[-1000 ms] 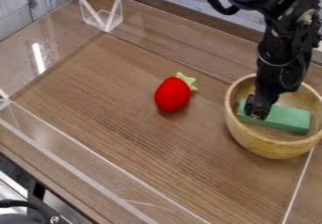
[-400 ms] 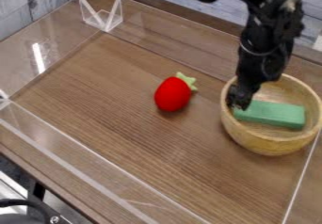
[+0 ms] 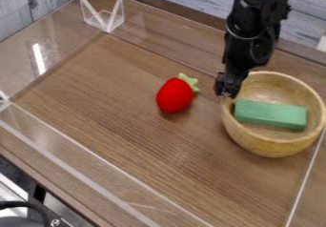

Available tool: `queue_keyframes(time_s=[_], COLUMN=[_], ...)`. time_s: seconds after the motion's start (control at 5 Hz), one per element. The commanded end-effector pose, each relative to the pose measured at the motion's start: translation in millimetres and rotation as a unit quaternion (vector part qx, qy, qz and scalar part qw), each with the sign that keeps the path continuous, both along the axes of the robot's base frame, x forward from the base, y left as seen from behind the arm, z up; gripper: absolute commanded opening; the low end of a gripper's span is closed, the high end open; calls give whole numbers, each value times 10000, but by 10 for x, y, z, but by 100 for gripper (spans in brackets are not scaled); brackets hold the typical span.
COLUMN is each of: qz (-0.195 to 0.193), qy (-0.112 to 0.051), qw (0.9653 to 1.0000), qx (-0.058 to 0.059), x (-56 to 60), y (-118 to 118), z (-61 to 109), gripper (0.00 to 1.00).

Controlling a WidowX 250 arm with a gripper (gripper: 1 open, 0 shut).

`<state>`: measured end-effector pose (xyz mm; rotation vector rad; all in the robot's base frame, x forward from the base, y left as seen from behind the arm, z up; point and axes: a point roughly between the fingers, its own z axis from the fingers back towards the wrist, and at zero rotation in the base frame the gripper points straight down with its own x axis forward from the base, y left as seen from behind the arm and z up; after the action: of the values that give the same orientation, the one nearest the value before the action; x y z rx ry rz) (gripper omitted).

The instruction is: Put the green block in the brown bowl

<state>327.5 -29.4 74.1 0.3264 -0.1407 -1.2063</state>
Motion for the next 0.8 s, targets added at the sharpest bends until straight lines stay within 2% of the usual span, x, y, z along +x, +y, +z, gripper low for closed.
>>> queue_keyframes(time_s=[0.0, 0.2, 0.6], qz=[129, 237, 146], qy=[-429, -435, -470], qw=[9990, 9987, 9988], qx=[-80, -76, -86], x=[78, 83, 129], y=[55, 93, -29], z=[324, 367, 502], gripper=[100, 0, 0])
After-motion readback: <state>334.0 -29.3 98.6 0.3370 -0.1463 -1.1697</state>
